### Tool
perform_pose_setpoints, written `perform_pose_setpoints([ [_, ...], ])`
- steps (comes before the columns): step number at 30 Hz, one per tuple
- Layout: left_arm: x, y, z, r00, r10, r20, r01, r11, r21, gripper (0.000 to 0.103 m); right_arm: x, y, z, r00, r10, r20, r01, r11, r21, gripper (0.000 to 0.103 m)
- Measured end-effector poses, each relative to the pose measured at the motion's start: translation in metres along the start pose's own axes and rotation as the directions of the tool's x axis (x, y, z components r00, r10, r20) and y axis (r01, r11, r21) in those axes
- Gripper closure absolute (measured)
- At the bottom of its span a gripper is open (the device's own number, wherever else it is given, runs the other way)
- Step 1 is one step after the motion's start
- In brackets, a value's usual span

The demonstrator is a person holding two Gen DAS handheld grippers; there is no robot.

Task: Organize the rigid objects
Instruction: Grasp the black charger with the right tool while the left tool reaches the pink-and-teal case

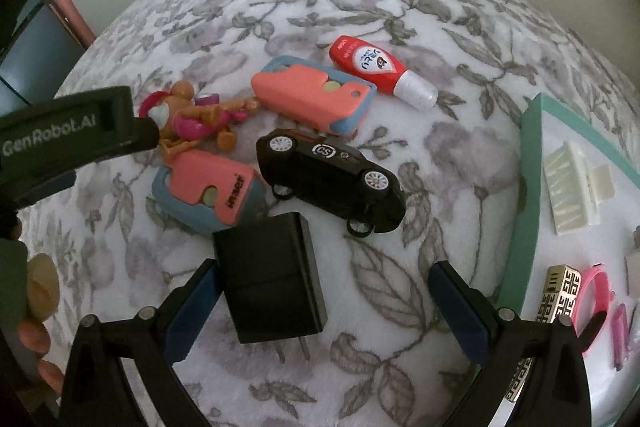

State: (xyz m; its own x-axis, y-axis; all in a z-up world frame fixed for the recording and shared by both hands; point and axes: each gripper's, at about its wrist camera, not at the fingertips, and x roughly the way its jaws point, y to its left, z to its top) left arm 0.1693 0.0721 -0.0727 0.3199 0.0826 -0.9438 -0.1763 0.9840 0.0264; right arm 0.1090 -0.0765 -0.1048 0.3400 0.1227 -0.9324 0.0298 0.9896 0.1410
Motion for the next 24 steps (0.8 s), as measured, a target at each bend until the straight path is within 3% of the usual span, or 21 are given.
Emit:
perform_pose_setpoints([
  [3, -0.001, -0.001, 0.000, 1.000, -0.019, -0.006, 0.019, 1.000, 0.000, 0.003, -0.001, -0.004, 0.000, 1.000, 0.008, 0.008, -0.008, 1.000, 0.015, 0.000],
  [16, 0.002, -0.025, -0.007, 0.992, -0.117, -0.055, 0.121, 0.989, 0.081, 0.003, -0.011, -0.029, 0.004, 1.000, 0.015, 0.016, -0.016, 0.997, 0.077, 0.028],
  [24, 0.004, -0.042, -0.013, 0.990, -0.117, -0.077, 0.129, 0.978, 0.164, 0.003, -0.016, -0.038, 0.001, 1.000, 0.023, 0.014, -0.024, 0.995, 0.097, 0.040],
])
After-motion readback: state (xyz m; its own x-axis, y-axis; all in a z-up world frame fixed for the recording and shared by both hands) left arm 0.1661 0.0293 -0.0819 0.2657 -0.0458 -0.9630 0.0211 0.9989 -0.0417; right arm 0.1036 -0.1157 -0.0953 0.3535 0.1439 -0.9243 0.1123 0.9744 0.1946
